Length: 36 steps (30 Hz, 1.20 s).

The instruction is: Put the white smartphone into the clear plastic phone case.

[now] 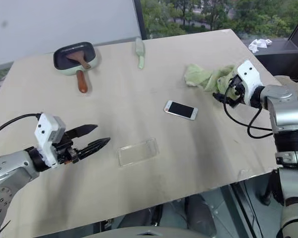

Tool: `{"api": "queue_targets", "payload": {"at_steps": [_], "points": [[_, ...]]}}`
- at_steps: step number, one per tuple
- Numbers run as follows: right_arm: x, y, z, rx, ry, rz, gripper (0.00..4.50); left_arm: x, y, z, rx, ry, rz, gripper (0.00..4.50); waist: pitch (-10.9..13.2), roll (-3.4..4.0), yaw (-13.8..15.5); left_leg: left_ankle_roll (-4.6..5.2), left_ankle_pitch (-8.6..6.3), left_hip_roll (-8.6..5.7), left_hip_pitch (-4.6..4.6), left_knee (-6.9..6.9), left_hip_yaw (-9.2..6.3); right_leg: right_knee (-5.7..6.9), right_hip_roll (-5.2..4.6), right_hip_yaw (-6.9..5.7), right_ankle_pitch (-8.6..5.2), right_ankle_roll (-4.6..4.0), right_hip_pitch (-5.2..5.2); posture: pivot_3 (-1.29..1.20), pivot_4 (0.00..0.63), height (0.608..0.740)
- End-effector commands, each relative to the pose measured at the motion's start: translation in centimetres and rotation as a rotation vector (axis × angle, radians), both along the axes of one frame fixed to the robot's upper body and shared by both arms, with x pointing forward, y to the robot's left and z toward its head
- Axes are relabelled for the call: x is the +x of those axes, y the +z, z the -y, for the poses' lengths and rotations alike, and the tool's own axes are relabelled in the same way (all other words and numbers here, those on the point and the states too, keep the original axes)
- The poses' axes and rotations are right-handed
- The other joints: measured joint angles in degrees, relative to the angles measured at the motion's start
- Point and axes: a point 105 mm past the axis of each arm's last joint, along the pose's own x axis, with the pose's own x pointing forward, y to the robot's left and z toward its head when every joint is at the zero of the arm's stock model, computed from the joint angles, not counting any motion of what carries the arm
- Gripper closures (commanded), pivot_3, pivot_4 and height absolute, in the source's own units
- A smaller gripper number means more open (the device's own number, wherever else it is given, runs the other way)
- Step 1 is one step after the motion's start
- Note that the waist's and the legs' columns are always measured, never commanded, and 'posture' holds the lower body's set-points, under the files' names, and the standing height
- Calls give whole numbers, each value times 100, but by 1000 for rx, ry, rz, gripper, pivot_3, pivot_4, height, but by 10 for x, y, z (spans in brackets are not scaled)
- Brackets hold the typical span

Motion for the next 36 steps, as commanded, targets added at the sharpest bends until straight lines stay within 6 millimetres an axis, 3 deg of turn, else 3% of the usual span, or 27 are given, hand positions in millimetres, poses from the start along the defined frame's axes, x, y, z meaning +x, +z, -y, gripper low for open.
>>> {"api": "queue_targets", "payload": {"at_steps": [1,4,6,8,10,14,18,21,24,27,29,36], "points": [[-9,23,13,-109,-5,67,69,-7,2,-12,48,-3,23,1020,1,1,23,0,0,0,0,0,0,0,0,0,0,0,0,0,150,740],[-6,34,50,-231,-145,107,69,-10,-1,-22,63,24,18,1020,1,1,62,0,0,0,0,2,0,2,-2,-3,0,0,1,0,150,740],[-9,43,57,-233,-146,124,69,-15,-1,-21,42,8,17,1020,2,0,66,0,0,0,0,2,-2,1,-4,-7,0,0,2,0,150,740],[-15,49,37,-156,-55,127,69,-23,-3,-17,3,-26,-1,1020,2,-1,48,0,0,0,-1,2,0,-2,-4,-6,0,0,2,0,150,740],[-22,46,1,-106,94,157,69,-29,-10,-20,13,-41,-28,1020,2,-1,-7,0,0,3,0,-2,3,-5,-3,-1,0,0,2,0,150,740],[-50,20,-61,23,379,93,69,-27,-22,-28,52,-39,-47,1020,2,-2,11,-1,-2,21,5,-2,8,-4,-3,-5,6,-10,3,0,150,740],[-77,19,-98,169,552,38,69,-24,-25,-29,71,-43,-42,1020,7,-1,95,0,-2,16,-7,8,-3,-5,-9,-17,8,-11,3,0,150,740],[-91,7,-118,197,638,-26,69,-25,-27,-28,69,-54,-44,1020,3,-7,110,1,-3,12,-8,9,-5,-8,-11,-20,8,-10,4,0,150,740],[-59,-6,-118,200,494,8,69,-26,-24,-28,56,-57,-39,1020,-2,-15,86,0,-3,14,-6,7,-12,-10,-9,-26,8,-11,4,0,150,740],[-24,-41,-102,40,374,13,69,-35,-18,-27,-13,-102,-91,1020,-2,-16,39,0,-2,10,4,8,3,-2,-9,-30,11,-14,5,0,150,740],[-4,-53,-96,39,280,-1,69,-38,-13,-27,5,-130,-94,1020,0,-14,37,0,-2,8,6,8,5,-1,-8,-32,11,-15,5,0,150,740],[22,-77,-94,18,203,-57,69,-39,6,-19,24,-169,-57,1020,3,-10,-15,-3,-1,14,6,2,8,-1,-1,-26,11,-16,0,0,150,740]]}}
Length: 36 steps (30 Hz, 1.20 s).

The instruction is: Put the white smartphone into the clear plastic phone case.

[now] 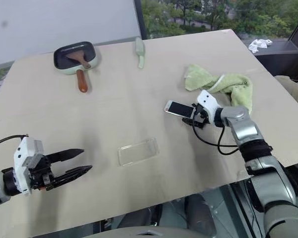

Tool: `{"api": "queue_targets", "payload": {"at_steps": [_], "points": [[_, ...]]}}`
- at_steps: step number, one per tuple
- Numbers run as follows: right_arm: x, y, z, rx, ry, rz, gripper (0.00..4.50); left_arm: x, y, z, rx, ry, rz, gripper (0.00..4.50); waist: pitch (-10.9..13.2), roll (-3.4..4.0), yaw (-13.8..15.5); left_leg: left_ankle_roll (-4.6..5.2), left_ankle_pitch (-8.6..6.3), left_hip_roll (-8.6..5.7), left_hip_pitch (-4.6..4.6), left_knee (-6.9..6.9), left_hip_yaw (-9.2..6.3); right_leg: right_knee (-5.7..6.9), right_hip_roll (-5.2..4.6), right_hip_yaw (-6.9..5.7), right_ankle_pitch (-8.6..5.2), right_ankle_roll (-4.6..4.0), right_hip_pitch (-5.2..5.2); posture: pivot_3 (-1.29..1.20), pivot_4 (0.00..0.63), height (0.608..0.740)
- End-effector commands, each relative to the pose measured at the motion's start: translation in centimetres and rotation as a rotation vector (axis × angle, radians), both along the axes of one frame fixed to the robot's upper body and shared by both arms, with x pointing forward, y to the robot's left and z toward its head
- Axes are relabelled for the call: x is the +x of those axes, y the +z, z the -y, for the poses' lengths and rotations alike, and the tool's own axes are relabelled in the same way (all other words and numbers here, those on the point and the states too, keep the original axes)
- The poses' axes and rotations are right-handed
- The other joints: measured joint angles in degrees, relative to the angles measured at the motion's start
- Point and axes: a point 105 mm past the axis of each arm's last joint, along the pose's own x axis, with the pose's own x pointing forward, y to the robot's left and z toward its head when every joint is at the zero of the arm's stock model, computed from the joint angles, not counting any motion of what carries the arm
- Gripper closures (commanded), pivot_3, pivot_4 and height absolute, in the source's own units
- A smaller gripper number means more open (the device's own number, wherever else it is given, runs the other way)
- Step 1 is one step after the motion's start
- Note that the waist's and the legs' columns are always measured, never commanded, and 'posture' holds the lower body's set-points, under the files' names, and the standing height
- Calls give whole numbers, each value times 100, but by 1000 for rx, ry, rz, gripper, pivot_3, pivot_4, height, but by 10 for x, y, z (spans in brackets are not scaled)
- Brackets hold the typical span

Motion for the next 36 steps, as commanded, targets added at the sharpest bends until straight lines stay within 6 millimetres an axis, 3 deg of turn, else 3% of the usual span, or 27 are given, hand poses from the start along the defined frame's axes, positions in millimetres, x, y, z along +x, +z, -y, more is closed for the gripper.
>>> {"api": "queue_targets", "payload": {"at_steps": [1,7,10,12,13,14,17,18,19,20,21,24,29,30,32,36], "points": [[11,1,3,-41,-34,20,69,0,17,8,9,-34,57,1020,0,0,-4,0,0,-1,0,0,0,0,-1,0,0,0,1,0,150,740],[0,-17,-2,-85,49,-86,69,4,23,14,-4,-35,96,1020,-3,-2,0,0,0,0,40,1,-4,1,0,-4,0,0,38,0,150,740],[-2,-16,-4,-106,78,-74,885,5,24,15,0,-33,106,1020,-3,-2,5,0,-1,0,38,1,-7,0,1,-6,0,0,37,0,150,740],[-2,-17,-3,-120,85,-68,1781,7,24,14,12,-28,118,1020,-8,-7,5,-1,-1,0,38,1,-8,0,1,-7,0,0,37,0,150,740],[-2,-17,-2,-126,86,-66,1899,9,24,13,13,-25,123,1020,-12,-13,4,0,-1,0,39,1,-7,0,1,-7,0,0,38,0,150,740],[-2,-17,-2,-130,89,-64,2421,9,24,13,14,-25,126,1020,-14,-16,4,0,-1,0,39,2,-7,0,1,-7,0,0,38,0,150,740],[-3,-15,-2,-125,107,-54,3076,11,24,14,10,-26,135,1020,-15,-18,7,0,-1,-1,44,5,-6,0,0,-6,1,-1,45,0,150,740],[-3,-12,-3,-117,115,-47,3710,12,24,14,8,-26,140,1020,-15,-18,11,0,-1,-1,44,6,-6,0,0,-6,2,-1,46,0,150,740],[-4,-10,-4,-109,123,-40,3894,13,24,14,6,-25,144,1020,-15,-17,14,0,-1,-1,47,6,-7,1,0,-6,2,-2,49,0,150,740],[-4,-6,-6,-95,134,-29,4395,14,24,14,2,-23,152,1020,-15,-17,20,0,-1,-1,47,6,-7,2,0,-7,2,-3,49,0,150,740],[-6,-2,-8,-79,154,-17,4453,15,24,14,0,-22,157,1020,-15,-17,26,0,-1,-1,47,6,-8,2,0,-8,2,-3,49,0,150,740],[-9,15,-14,-24,182,15,4453,17,21,12,1,-21,164,1020,-13,-13,30,-1,-1,-1,42,6,-11,2,0,-10,3,-3,44,0,150,740],[-1,22,-9,-39,137,49,4453,20,20,10,-3,-23,172,1020,-8,-9,22,-1,-1,0,27,-1,-11,-7,1,-10,2,-3,28,0,150,740],[-1,22,-7,-44,139,41,4031,20,20,10,-3,-23,172,1020,-8,-9,22,-1,-1,-1,25,-2,-11,-9,1,-11,2,-3,28,0,150,740],[-3,20,-3,-55,158,10,3595,20,20,10,-2,-23,173,1020,-6,-7,22,-1,-1,-1,24,-2,-10,-11,0,-10,2,-3,29,0,150,740],[8,21,13,-129,123,1,1731,19,18,6,15,-13,171,1020,-5,-5,22,-1,-1,-1,25,-2,-11,-11,0,-12,2,-3,29,0,150,740]]}}
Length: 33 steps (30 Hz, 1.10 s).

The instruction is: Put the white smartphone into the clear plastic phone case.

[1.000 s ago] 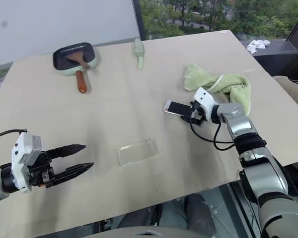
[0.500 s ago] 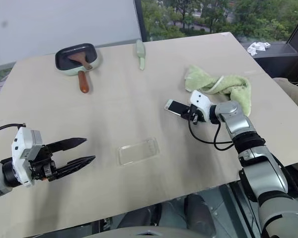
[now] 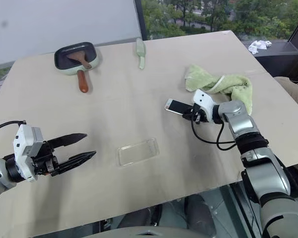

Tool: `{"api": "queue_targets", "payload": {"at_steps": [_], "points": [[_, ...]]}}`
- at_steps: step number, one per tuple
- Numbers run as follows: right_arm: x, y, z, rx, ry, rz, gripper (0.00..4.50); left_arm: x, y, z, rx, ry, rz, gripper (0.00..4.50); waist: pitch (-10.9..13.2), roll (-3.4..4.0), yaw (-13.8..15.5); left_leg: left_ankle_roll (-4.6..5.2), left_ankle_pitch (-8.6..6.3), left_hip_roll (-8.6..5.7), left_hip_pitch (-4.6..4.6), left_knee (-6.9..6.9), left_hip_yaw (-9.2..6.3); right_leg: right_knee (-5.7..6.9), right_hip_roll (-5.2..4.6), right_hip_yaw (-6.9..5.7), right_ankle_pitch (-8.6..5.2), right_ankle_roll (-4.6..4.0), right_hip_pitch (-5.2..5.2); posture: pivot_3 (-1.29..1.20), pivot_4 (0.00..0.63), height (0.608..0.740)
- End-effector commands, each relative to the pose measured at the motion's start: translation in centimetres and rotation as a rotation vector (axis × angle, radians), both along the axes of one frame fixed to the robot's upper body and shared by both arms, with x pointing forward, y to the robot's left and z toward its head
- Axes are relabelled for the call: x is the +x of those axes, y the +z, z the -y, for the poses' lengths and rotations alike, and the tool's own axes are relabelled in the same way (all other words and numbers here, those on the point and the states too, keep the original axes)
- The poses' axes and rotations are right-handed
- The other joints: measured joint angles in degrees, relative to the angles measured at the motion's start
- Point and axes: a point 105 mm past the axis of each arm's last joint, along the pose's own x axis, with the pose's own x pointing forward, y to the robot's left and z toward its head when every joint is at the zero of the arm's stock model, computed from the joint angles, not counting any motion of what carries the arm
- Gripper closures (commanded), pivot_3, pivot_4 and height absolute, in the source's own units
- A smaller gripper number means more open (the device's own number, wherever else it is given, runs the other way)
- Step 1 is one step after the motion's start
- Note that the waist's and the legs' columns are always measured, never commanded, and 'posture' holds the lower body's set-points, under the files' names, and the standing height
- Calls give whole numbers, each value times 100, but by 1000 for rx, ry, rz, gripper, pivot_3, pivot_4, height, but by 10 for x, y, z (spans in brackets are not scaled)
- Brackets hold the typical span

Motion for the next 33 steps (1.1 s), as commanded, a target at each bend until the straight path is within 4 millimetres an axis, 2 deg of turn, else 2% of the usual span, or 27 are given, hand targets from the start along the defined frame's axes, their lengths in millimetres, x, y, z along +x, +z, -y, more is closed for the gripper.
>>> {"api": "queue_targets", "payload": {"at_steps": [1,3,4,11,18,20,21,23,24,33], "points": [[11,15,11,-55,-4,37,1197,-2,1,-2,13,-5,15,1020,1,2,-1,0,0,0,0,0,1,0,0,0,0,0,0,0,150,740],[14,18,11,-65,5,22,286,-3,0,-2,13,-3,14,1020,2,1,-19,0,0,0,0,-1,1,0,0,1,0,0,0,0,150,740],[16,18,11,-75,3,17,20,-3,0,-3,13,-3,15,1020,2,1,-25,0,0,1,0,-2,1,0,1,1,0,0,-1,0,150,740],[23,5,5,-166,-12,-44,20,-5,0,-4,18,8,17,1020,2,1,-109,0,0,1,0,-3,0,-2,0,2,0,0,0,0,150,740],[15,-8,-7,-198,53,-151,20,-6,1,-7,29,17,20,1020,1,1,-157,-1,-1,5,6,-3,1,3,4,5,0,-1,0,0,150,740],[11,-12,-7,-226,83,-168,510,-6,1,-8,31,18,22,1020,1,1,-157,-2,-1,5,6,-3,1,3,4,5,0,-1,0,0,150,740],[10,-13,-7,-241,98,-175,586,-6,1,-8,32,18,23,1020,1,2,-157,-2,-1,6,6,-3,1,3,4,5,0,-1,0,0,150,740],[9,-14,-6,-259,106,-176,1425,-5,1,-8,34,19,24,1020,1,2,-156,-4,-2,6,6,-4,1,2,4,5,0,-1,0,0,150,740],[9,-14,-5,-267,104,-173,1631,-5,0,-8,33,18,25,1020,1,1,-153,-4,-2,6,6,-4,0,2,4,5,0,-1,0,0,150,740],[11,-8,-3,-258,99,-147,1636,-3,0,-8,29,8,30,1020,0,1,-145,-4,-2,6,6,-4,-1,2,4,2,0,-1,1,0,150,740]]}}
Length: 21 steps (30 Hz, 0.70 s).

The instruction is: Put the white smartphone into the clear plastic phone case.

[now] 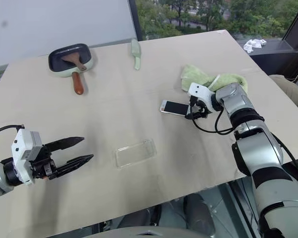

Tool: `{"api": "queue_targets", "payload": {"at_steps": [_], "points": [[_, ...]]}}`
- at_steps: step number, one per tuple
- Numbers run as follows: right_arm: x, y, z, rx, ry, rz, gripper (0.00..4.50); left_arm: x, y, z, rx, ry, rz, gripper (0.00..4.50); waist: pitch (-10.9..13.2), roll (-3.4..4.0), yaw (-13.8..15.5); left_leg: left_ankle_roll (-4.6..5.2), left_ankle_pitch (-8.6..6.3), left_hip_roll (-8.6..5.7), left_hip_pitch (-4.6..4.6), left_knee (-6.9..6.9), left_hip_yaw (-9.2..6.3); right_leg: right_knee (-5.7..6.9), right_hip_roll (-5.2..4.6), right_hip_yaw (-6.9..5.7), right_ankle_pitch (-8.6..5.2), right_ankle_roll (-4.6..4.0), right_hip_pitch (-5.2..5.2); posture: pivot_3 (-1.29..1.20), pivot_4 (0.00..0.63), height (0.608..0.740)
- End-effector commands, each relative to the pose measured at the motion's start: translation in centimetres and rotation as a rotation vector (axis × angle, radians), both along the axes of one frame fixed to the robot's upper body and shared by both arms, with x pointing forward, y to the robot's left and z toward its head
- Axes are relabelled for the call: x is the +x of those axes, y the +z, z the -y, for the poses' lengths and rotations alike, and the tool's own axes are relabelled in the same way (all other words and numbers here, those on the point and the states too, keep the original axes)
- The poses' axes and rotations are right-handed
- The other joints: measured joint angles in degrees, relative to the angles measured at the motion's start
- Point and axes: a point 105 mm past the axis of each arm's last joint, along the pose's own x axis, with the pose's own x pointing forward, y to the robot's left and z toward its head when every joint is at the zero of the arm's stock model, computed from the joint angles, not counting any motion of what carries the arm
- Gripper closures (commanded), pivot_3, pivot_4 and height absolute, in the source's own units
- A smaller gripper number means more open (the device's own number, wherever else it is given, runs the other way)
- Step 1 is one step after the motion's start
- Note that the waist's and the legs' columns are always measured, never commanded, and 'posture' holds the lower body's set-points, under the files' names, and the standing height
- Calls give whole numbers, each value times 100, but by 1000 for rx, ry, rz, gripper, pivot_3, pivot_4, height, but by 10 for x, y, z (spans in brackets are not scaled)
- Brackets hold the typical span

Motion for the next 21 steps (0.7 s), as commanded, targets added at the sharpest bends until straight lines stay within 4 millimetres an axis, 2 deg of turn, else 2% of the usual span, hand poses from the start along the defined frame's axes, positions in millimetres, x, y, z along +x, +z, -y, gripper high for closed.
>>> {"api": "queue_targets", "payload": {"at_steps": [1,6,9,15,21], "points": [[-7,-9,-1,-9,33,-42,1636,1,6,-1,8,-4,35,1020,0,0,1,0,0,0,0,0,0,0,0,0,0,0,0,0,150,740],[-15,22,-16,114,140,-21,1636,4,7,-1,6,-8,39,1020,5,6,0,0,0,0,-6,-1,-3,-5,0,-2,0,0,-2,0,150,740],[-33,37,-30,161,264,-21,1636,7,6,-2,12,-1,42,1020,16,23,11,0,0,0,-13,-1,-4,-8,-1,-3,0,1,-6,0,150,740],[-63,49,-57,196,386,-8,1636,17,9,-8,37,35,71,1020,20,29,25,0,0,-1,-16,0,-13,-6,-1,-9,0,1,-7,0,150,740],[-80,50,-72,171,464,21,1636,23,18,-9,15,47,109,1020,20,28,39,0,0,-1,-17,1,-15,-7,-3,-14,0,1,-7,0,150,740]]}}
